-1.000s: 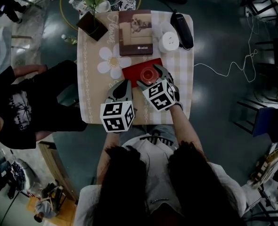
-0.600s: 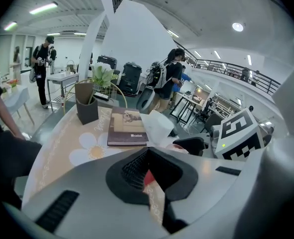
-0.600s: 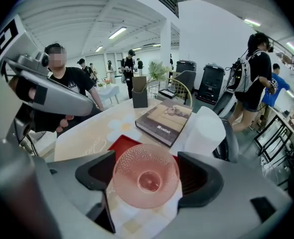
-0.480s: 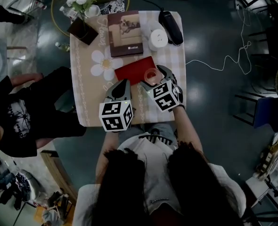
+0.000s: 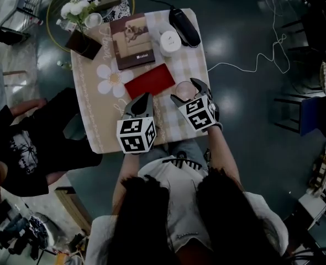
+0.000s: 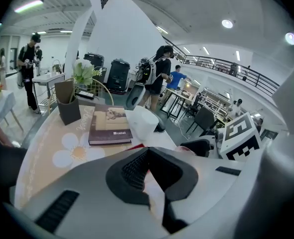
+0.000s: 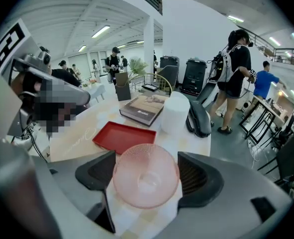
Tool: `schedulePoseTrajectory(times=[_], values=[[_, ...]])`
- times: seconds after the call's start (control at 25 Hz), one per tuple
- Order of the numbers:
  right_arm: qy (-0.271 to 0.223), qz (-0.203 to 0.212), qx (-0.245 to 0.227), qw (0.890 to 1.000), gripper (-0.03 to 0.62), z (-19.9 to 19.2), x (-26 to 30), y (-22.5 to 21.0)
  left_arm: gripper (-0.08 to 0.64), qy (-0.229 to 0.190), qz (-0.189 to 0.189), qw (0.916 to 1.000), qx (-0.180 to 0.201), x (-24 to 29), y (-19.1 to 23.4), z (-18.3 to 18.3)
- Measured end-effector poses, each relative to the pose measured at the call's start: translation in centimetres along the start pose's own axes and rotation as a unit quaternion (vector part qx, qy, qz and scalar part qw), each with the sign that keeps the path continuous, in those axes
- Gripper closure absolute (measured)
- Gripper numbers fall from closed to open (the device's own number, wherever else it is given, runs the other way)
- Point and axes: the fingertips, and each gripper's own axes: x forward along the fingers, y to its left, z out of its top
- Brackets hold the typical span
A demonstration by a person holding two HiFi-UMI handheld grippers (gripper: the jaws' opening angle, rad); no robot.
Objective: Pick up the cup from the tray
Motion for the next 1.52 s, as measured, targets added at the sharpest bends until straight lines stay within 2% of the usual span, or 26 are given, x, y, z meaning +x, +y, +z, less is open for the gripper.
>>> schedulePoseTrajectory(times=[0.16,0.6,0.76,0.88,1.08,1.24,1.32,1.52], values=[[0.021,-0.017,0.007,1.0,0.197,-2.3,-0.5,-1.1,0.554,0.004,-0.005,1.0,0.003,0.2,-0.8,-0.4],[0.019,-0.018,0.045,0.999,0.196,-5.4,-1.3,-1.6,0.552,0.013,-0.02,0.9995,0.018,0.9,-2.7,-0.9],[0.027,-0.015,0.044,0.999,0.196,-6.0,-1.4,-1.5,0.552,0.01,-0.025,0.9994,0.02,1.0,-3.2,-0.7],[0.026,-0.017,0.04,0.999,0.196,-5.9,-1.5,-1.4,0.552,0.012,-0.024,0.9994,0.024,0.9,-3.4,-0.8],[0.005,-0.005,0.073,0.997,0.195,-5.4,-1.8,-1.4,0.552,0.014,-0.022,0.9993,0.027,0.5,-3.4,-1.0],[-0.003,-0.001,0.049,0.999,0.195,-4.5,-2.8,-1.1,0.552,0.018,-0.024,0.9991,0.03,0.2,-3.3,-1.1],[-0.014,-0.009,0.036,0.999,0.195,-3.7,-3.5,-1.1,0.552,0.024,-0.033,0.9986,0.032,0.1,-3.6,-1.3],[-0.052,-0.036,0.039,0.997,0.195,-1.8,-5.6,-1.7,0.552,0.019,-0.046,0.9981,0.037,-0.5,-4.4,-1.4]])
